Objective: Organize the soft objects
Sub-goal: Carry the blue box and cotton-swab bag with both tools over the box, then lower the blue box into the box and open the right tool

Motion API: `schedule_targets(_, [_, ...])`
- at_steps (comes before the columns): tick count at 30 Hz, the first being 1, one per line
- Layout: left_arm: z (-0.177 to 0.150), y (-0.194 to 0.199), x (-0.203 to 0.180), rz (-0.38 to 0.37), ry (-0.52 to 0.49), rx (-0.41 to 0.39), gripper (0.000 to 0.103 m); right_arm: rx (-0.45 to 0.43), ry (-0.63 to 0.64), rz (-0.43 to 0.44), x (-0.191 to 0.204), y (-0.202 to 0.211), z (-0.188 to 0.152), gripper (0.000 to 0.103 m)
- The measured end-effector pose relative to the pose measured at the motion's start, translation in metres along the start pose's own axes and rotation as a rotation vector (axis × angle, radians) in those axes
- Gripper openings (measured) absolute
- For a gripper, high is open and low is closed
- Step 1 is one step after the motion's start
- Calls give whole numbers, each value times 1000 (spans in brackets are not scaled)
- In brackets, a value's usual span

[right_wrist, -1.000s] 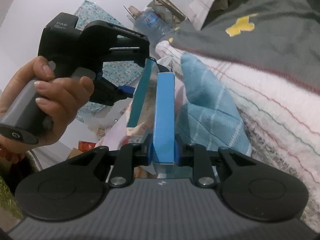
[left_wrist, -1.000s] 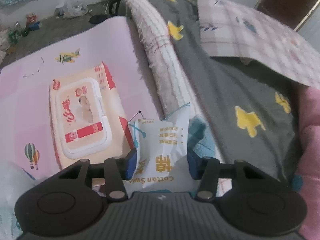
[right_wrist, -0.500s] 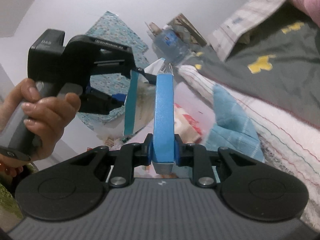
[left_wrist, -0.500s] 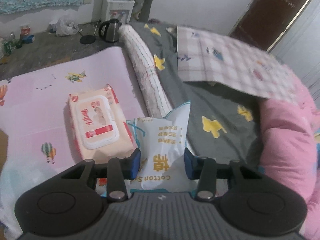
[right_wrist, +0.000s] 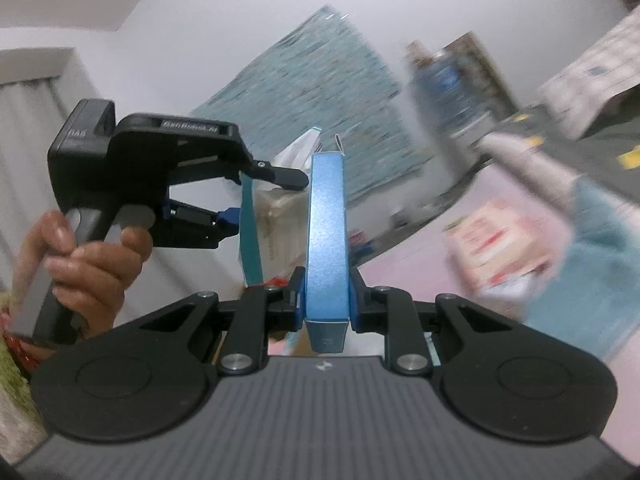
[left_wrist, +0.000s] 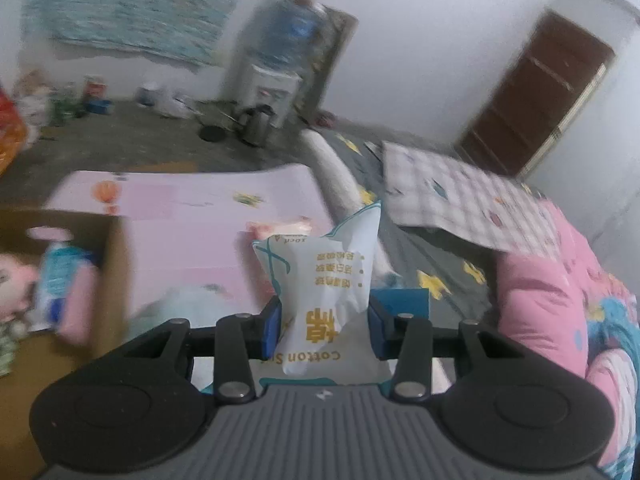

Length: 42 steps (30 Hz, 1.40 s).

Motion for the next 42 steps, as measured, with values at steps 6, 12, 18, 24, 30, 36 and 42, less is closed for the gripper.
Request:
schedule_targets(6, [-16,61,99,101,111,-66,44,159,-6,136,72,-46,-37,19])
schedule_targets(12, [-39,90,199,222,211,-89,44,363,-24,169,130,-112,-81,19])
schedule_targets(18, [-64,76,274,321,249,-34,44,512,-1,91,165,-172,-122,19])
schedule_targets(24, [-75,45,310,330,248,36,44,561,-22,-30,157,-218,-136,19])
schedule_targets(30, [-79,14,322,353,259,64,44,622,-93,-120,138,-247,-156,19])
schedule_targets(36, [-80,-2,338,376,311,97,44,659,-195,-144,124,-281,-176,20])
schedule_targets(42, [-78,-4,353,405,325,90,44,680,-229,-150,123,-301,-193,21])
Point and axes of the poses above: each gripper's, at about its wrist camera, not at the fingertips, and y roughly against the way its jaws point, x to its left, z to its top, the point moved 6 cm from there along -y, roughly the way its jaws point
